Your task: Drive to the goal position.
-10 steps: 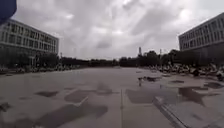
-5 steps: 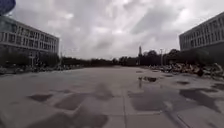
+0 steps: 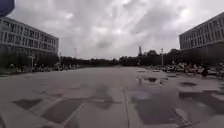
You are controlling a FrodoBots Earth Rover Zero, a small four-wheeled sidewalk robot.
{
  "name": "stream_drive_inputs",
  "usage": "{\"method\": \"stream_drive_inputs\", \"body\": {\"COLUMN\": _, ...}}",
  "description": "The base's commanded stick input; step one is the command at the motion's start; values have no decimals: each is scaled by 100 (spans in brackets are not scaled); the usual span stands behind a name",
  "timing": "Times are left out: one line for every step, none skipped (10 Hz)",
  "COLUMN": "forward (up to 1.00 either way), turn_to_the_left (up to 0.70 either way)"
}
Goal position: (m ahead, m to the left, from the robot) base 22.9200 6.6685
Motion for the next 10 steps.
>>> {"method": "stream_drive_inputs", "body": {"forward": 70, "turn_to_the_left": 0}}
{"method": "stream_drive_inputs", "body": {"forward": 70, "turn_to_the_left": 0}}
{"method": "stream_drive_inputs", "body": {"forward": 70, "turn_to_the_left": 0}}
{"method": "stream_drive_inputs", "body": {"forward": 70, "turn_to_the_left": 0}}
{"method": "stream_drive_inputs", "body": {"forward": 70, "turn_to_the_left": 0}}
{"method": "stream_drive_inputs", "body": {"forward": 70, "turn_to_the_left": 0}}
{"method": "stream_drive_inputs", "body": {"forward": 70, "turn_to_the_left": 0}}
{"method": "stream_drive_inputs", "body": {"forward": 70, "turn_to_the_left": -9}}
{"method": "stream_drive_inputs", "body": {"forward": 70, "turn_to_the_left": -33}}
{"method": "stream_drive_inputs", "body": {"forward": 70, "turn_to_the_left": -33}}
